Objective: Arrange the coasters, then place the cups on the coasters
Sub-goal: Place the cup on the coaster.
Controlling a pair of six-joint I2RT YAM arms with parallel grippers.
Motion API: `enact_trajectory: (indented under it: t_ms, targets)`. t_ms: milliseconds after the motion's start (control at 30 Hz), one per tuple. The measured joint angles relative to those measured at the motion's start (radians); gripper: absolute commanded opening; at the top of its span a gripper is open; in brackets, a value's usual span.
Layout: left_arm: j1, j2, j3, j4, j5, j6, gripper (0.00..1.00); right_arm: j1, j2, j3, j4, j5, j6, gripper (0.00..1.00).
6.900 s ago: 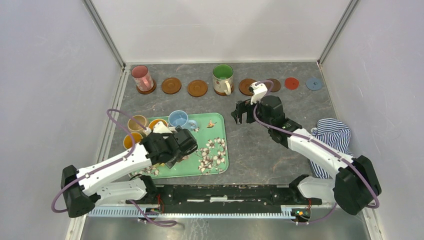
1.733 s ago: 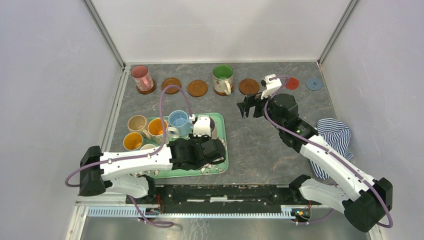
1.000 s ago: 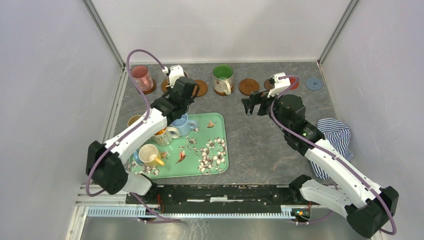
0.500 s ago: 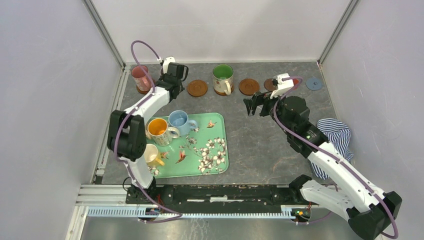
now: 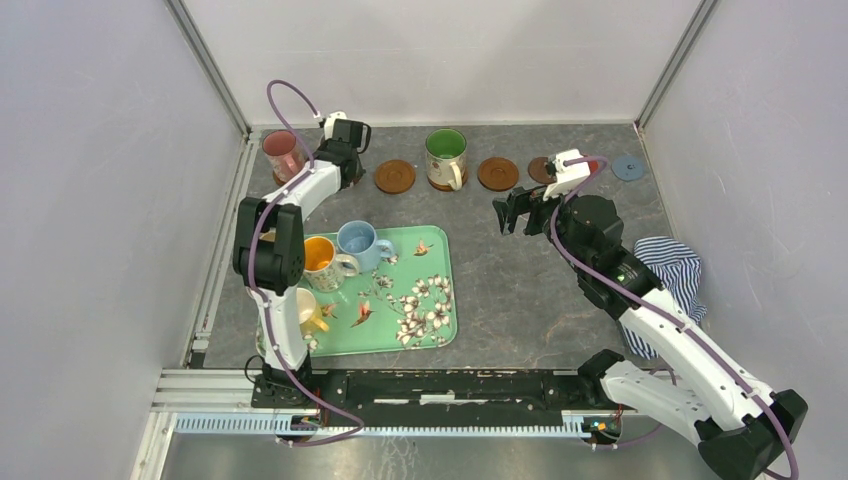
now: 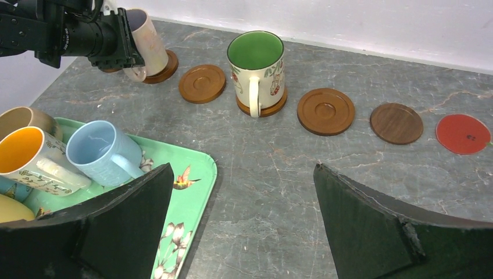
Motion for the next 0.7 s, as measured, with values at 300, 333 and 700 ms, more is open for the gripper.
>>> enact_trajectory:
  t_ms: [300,333,700]
  targets:
    - [0.022,0.060,0.051,-0.002,0.018,0.001,0.02,0.000,0.000,0.000,0.000,-0.001,-0.011,0.98]
    - [0.023,0.065,0.054,-0.002,0.019,0.001,0.02,0.000,0.000,0.000,0.000,-0.001,-0.012,0.98]
    - [0.032,0.076,0.065,-0.004,0.025,0.001,0.02,0.000,0.006,0.000,0.000,-0.005,-0.015,0.98]
